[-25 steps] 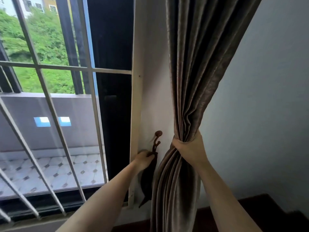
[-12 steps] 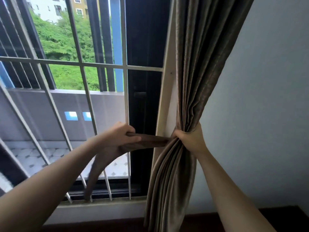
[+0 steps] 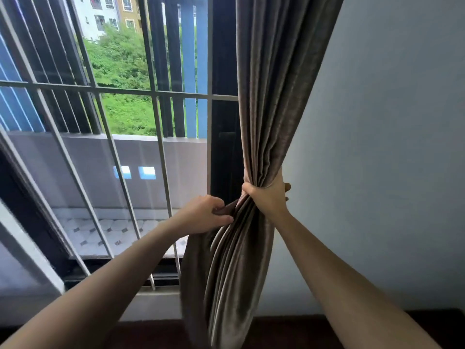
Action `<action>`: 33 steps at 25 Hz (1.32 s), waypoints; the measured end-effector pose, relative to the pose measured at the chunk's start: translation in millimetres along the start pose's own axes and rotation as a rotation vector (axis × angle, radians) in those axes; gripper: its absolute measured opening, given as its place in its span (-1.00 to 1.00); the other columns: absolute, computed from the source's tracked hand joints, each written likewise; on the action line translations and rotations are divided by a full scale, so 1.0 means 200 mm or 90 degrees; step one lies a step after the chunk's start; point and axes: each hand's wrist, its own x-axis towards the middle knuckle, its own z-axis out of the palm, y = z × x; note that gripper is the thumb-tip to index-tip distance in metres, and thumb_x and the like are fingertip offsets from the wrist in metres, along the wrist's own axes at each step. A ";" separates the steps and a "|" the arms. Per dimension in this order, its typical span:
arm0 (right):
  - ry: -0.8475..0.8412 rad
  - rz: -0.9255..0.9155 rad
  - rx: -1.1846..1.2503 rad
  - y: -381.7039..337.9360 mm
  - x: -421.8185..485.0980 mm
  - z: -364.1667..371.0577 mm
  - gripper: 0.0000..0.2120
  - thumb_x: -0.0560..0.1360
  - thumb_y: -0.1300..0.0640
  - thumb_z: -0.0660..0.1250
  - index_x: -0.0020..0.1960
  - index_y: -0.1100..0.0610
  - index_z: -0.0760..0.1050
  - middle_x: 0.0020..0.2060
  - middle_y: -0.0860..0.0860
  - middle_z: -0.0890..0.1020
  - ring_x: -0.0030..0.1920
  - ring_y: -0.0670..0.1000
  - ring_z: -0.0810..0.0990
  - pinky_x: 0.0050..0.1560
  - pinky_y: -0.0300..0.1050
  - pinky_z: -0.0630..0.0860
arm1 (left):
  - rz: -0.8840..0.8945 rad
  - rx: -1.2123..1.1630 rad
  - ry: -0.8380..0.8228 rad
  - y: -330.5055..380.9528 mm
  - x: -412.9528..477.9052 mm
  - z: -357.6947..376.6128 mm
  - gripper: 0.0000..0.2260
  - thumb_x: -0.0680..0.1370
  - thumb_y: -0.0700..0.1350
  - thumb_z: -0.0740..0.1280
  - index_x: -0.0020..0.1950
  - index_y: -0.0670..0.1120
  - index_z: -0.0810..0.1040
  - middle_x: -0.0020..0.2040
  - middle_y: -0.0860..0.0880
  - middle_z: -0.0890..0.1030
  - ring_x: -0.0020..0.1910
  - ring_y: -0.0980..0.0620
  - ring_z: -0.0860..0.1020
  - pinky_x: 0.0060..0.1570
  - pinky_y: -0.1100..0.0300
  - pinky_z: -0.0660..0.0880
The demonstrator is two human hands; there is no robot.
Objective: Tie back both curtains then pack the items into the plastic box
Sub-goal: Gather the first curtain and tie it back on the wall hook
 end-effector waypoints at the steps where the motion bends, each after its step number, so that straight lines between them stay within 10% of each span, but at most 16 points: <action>1: -0.001 0.007 0.006 -0.02 -0.03 0.00 -0.28 0.22 0.17 0.51 0.30 0.07 0.29 0.00 -0.06 0.57 0.02 -0.02 0.59 0.09 -0.09 0.56 | -0.001 -0.029 0.001 0.01 -0.02 0.01 -0.70 0.49 0.04 0.35 -0.24 -0.18 0.48 -0.35 -0.02 0.47 -0.33 0.01 0.44 -0.31 0.17 0.34; 6: 0.056 -0.032 0.039 -0.21 -0.06 -0.04 -0.18 0.28 0.14 0.54 0.41 0.06 0.19 0.09 -0.13 0.48 0.07 -0.13 0.49 0.00 -0.41 0.45 | -0.020 -0.043 0.053 0.10 -0.08 0.06 -0.76 0.53 0.02 0.30 -0.16 -0.16 0.51 -0.34 -0.02 0.47 -0.29 -0.01 0.44 -0.38 0.21 0.31; 12: -0.001 0.002 0.014 -0.36 0.01 -0.09 -0.20 0.26 0.14 0.52 0.39 0.02 0.19 0.15 -0.05 0.51 0.13 0.01 0.53 0.18 -0.09 0.49 | -0.110 -0.089 0.157 0.13 -0.13 0.10 -0.78 0.51 0.02 0.32 -0.21 -0.12 0.56 -0.33 -0.01 0.54 -0.28 -0.01 0.52 -0.30 0.15 0.41; 20: -0.074 0.090 0.076 -0.45 0.05 -0.11 -0.37 0.35 0.22 0.46 0.34 0.05 0.26 -0.01 -0.07 0.53 0.00 -0.06 0.54 0.00 -0.21 0.47 | -0.076 -0.236 0.129 0.27 -0.20 0.11 -0.73 0.53 0.01 0.33 -0.31 -0.10 0.50 -0.39 0.02 0.49 -0.38 0.09 0.45 -0.36 0.21 0.36; 27: -0.086 0.133 0.080 -0.48 0.07 -0.09 -0.33 0.36 0.05 0.48 0.37 0.02 0.24 0.15 0.00 0.51 0.14 0.04 0.49 0.23 -0.04 0.43 | -0.150 -0.792 0.093 0.42 -0.12 0.34 -0.85 0.54 -0.19 0.18 0.00 -0.14 0.53 -0.08 -0.13 0.61 -0.12 -0.05 0.63 -0.15 0.15 0.58; 33: -0.107 0.140 0.116 -0.47 0.06 -0.12 -0.40 0.40 0.08 0.46 0.33 0.02 0.26 0.03 -0.05 0.49 0.03 -0.02 0.48 0.08 -0.11 0.41 | -0.155 -0.659 0.315 0.44 -0.14 0.43 -0.78 0.46 -0.11 0.42 -0.02 -0.10 0.40 -0.03 -0.09 0.54 -0.22 0.05 0.60 -0.21 0.28 0.55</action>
